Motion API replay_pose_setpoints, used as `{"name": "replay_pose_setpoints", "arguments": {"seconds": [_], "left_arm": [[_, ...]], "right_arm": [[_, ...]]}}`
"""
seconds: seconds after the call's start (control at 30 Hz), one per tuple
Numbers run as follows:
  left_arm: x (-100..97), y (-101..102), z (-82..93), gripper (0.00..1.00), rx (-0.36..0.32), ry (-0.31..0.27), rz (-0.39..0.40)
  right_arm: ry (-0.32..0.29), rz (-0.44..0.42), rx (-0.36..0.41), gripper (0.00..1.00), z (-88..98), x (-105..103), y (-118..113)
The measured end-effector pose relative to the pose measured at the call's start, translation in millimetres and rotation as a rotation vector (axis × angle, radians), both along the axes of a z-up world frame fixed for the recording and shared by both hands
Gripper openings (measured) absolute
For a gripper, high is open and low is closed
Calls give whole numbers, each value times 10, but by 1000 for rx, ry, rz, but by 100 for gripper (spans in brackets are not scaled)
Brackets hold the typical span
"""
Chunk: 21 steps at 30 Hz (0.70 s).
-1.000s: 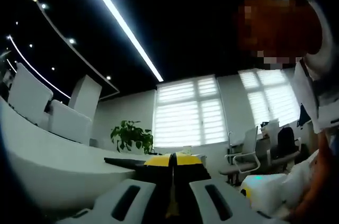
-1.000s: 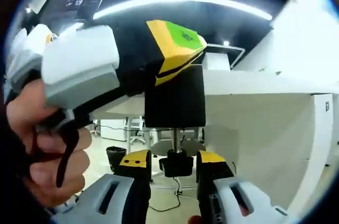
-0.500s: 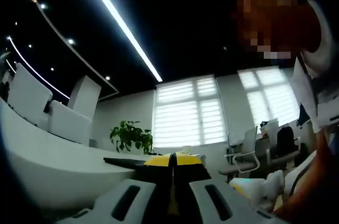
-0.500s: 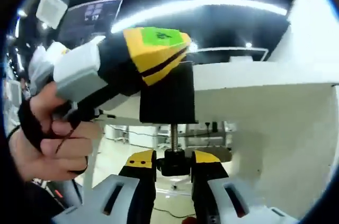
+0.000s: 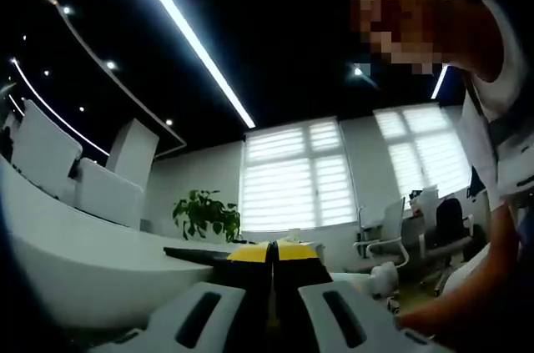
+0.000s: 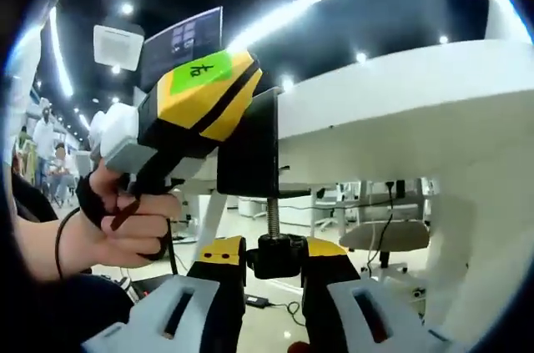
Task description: Clamp the fixed fixture on the desktop, loosen the retaining clip, secure it to the edge of the desk, and tighten the retaining clip.
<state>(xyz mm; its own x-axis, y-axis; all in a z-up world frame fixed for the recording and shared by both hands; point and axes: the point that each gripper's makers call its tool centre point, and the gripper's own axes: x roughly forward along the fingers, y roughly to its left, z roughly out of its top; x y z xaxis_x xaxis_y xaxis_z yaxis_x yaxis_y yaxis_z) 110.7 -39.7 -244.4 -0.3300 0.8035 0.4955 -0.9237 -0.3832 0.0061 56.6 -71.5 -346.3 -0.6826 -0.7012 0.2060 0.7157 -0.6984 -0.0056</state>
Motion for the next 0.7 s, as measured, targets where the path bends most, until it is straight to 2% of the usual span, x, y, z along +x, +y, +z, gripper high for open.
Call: {"name": "replay_pose_setpoints", "arguments": {"seconds": [0.07,0.13,0.23,0.27,0.37,0.43,0.6,0.63,0.7], "left_arm": [[-2,2,0,2,3,-2,1],[-4,3,1,2,6,-5,1],[-5,9,0,2,0,-4,6],[-6,10,0,2,-1,-3,7],[-10,10,0,2,-2,-2,10],[-14,10,1,2,0,-3,11],[-18,13,2,2,-4,0,17],[-17,12,3,2,-4,0,16],[-17,11,3,2,-4,0,16]], "right_arm": [[17,-49,1,24,4,2,26],[4,-115,-2,26,-20,-4,66],[-6,-201,14,38,-81,49,98],[-11,-236,2,41,-93,74,118],[-27,-310,-50,41,-94,167,140],[-8,-318,-43,41,-65,203,81],[16,-334,1,41,-4,143,-20],[23,-346,27,40,-10,120,-7],[20,-358,27,35,2,79,19]]}}
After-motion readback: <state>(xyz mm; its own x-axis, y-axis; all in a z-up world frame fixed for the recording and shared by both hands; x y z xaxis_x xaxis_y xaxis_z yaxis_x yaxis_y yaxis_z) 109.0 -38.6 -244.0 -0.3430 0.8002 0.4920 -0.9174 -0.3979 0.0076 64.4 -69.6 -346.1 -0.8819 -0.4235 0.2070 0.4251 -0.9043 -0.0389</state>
